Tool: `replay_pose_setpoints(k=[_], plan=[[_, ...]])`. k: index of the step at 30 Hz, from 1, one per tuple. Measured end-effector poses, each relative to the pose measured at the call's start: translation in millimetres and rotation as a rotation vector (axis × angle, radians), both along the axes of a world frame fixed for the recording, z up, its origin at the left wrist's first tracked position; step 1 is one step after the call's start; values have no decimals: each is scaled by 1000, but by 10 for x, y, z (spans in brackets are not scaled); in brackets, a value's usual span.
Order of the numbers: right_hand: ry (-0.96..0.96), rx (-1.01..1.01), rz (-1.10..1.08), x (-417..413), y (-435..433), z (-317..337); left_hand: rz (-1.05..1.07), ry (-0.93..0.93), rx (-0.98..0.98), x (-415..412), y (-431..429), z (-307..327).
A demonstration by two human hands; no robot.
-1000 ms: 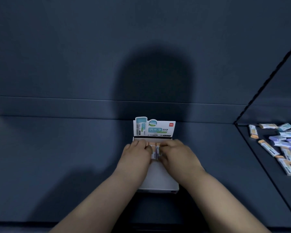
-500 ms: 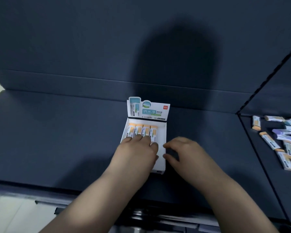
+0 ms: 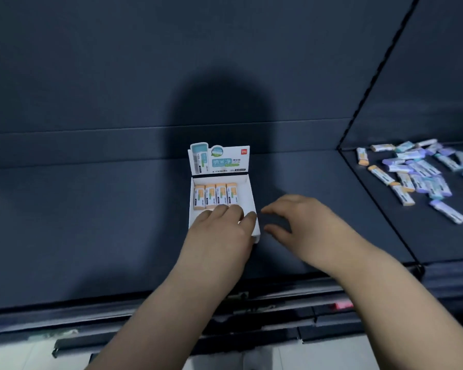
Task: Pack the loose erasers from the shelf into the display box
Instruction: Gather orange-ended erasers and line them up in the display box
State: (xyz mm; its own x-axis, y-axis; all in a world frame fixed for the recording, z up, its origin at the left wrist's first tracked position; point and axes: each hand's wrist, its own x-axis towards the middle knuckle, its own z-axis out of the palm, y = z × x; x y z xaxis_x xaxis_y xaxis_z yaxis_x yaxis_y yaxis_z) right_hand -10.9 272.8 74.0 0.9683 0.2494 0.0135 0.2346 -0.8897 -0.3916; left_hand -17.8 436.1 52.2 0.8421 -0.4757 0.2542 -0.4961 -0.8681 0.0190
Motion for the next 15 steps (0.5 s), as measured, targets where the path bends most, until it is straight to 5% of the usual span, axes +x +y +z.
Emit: replay_pose_setpoints(k=[15], plan=[[1,-35,-161,-569,-939,-229,-178,43,52,-167,-881,-172]])
